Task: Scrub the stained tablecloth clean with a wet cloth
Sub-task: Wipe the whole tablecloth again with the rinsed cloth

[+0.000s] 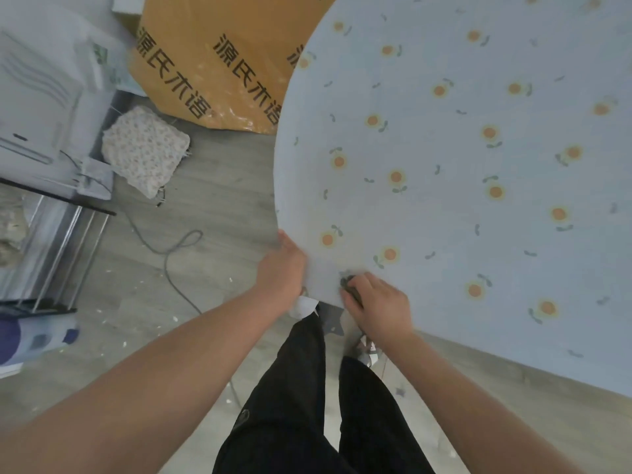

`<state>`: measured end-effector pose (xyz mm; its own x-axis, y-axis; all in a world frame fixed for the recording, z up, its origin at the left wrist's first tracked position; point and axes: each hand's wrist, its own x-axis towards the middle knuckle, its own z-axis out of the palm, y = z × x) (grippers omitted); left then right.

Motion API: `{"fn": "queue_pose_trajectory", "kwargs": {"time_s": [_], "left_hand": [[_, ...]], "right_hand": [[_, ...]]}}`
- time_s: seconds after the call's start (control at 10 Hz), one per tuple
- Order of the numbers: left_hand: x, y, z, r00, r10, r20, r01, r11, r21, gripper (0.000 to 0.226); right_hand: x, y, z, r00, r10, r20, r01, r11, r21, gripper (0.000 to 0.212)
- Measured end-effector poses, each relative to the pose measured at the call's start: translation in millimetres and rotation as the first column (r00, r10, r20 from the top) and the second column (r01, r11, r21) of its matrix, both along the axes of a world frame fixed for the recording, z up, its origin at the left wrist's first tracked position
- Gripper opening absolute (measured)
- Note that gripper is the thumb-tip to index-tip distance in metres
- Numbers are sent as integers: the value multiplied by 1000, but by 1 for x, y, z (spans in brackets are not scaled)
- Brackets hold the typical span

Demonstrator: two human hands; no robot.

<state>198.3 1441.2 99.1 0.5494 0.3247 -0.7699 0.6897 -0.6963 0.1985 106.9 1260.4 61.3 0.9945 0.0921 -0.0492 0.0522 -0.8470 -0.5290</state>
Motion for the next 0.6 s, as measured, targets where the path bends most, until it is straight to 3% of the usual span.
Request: {"fn": "queue_pose_trajectory", "kwargs": {"time_s": [0.1,0.2,0.3,0.5,0.6], "left_hand": [[1,-2,1,995,69,79,-66,997,-34,103],[4,-7,-1,994,72,78,-72,997,3,105],[4,-11,-2,992,107,71,-108,994,19,107],[3,-10,0,984,154,87,-155,988,-6,95],[3,-9,1,991,111,68,-109,993,-38,85]], "right_hand": [[40,-68,5,964,-264,18,265,959,-99,21],[70,-147,8,817,-575,42,570,796,-204,27],[64,-151,3,747,-664,17,651,727,-217,32],[11,-21,-7,880,-474,35,474,880,-11,17],[-2,29,-15,946,-314,75,315,949,1,21]]}}
